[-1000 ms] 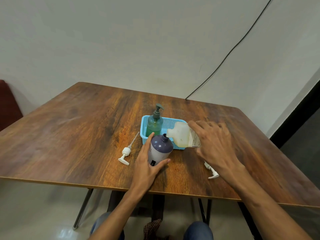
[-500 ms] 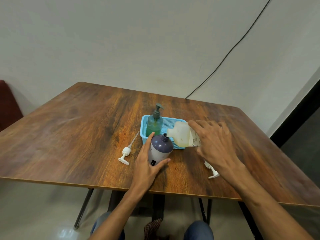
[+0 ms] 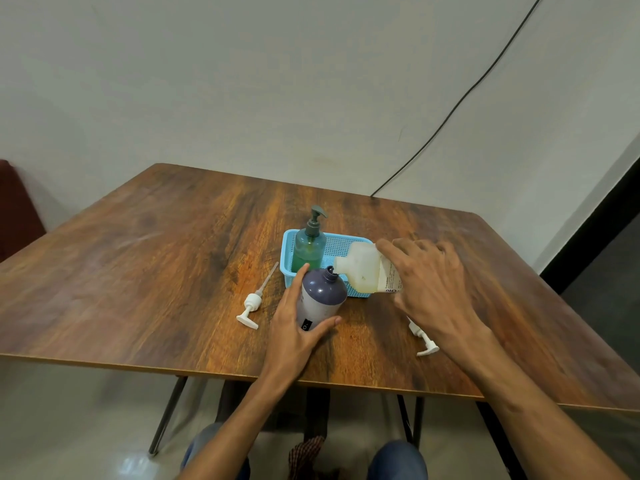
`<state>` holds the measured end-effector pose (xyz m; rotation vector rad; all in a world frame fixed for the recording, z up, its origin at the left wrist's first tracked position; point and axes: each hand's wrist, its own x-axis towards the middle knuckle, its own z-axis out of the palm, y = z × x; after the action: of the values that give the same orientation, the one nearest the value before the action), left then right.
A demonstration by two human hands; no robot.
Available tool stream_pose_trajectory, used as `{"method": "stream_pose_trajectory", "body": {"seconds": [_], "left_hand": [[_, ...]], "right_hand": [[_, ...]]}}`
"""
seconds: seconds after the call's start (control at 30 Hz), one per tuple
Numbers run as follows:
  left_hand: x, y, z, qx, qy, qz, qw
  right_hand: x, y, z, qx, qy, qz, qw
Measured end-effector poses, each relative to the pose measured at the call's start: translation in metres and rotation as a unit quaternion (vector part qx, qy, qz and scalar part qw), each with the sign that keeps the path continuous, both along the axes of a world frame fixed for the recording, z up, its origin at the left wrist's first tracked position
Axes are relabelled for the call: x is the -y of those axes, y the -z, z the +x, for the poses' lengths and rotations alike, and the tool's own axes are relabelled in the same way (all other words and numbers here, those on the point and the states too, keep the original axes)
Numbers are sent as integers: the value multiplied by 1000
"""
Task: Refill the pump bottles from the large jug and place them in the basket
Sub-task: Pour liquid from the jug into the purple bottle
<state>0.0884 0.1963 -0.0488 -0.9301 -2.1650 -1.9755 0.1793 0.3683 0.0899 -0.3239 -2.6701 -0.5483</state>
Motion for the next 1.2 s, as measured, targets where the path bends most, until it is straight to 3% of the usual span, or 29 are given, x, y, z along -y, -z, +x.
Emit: {"method": "stream_pose_trajectory", "body": {"seconds": [1.2], "left_hand": [[-1, 1, 0, -2, 2, -3, 1000]], "right_hand": [[2, 0, 1, 2, 11, -3, 1000]]}}
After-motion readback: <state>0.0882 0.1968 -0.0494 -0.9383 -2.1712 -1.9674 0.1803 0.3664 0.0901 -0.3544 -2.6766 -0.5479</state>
